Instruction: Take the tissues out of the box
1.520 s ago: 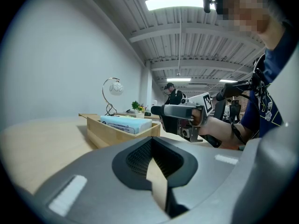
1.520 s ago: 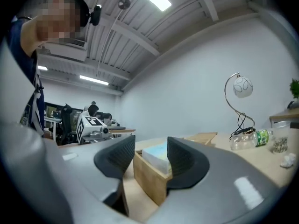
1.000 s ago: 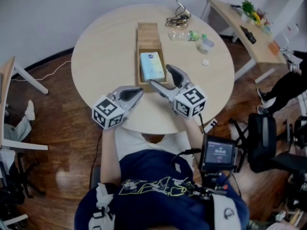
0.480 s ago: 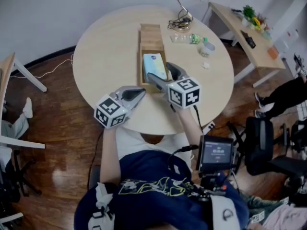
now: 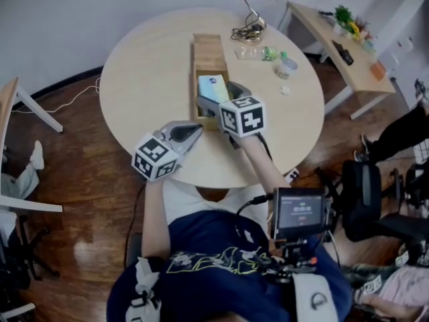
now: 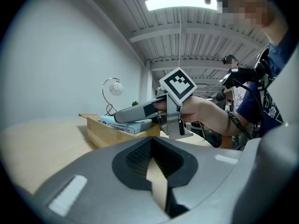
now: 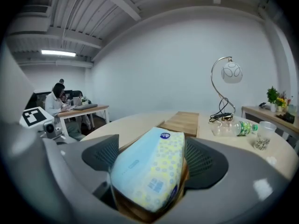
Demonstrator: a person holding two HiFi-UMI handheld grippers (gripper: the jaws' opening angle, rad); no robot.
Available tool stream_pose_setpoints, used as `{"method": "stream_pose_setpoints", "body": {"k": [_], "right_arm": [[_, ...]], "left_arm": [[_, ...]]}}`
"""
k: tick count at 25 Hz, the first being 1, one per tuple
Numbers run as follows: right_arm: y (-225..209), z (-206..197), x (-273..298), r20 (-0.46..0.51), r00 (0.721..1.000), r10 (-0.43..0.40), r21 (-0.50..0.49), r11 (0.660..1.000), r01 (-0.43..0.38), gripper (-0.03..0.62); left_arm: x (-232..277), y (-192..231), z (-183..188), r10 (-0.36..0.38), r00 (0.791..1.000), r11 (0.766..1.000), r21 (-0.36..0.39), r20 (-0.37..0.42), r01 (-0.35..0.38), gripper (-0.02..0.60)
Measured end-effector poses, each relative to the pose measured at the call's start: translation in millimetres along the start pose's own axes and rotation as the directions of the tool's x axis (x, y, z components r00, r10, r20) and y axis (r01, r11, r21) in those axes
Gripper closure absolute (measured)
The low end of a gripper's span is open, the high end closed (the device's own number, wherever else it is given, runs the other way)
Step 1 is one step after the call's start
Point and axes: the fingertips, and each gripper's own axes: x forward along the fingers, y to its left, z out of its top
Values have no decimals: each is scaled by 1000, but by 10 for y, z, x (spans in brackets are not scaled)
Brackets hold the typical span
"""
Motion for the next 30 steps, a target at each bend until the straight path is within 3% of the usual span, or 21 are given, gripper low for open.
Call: {"method": "stream_pose_setpoints", "body": {"k": [9, 17, 30], "right_arm": [[-20, -67, 85, -143, 989, 35, -6, 999, -37, 164], [-6, -107, 147, -334, 941, 61, 1, 998, -64, 175], [-63, -114, 117, -292, 954, 74, 24, 997, -70, 232]], "left_arm": [[9, -11, 20, -3, 1000, 1000, 0, 1, 3, 581], [18, -18, 26, -1, 1000, 1000, -1, 1, 1, 581], [30, -15, 14, -4, 1000, 1000, -2, -3, 4, 581]]}}
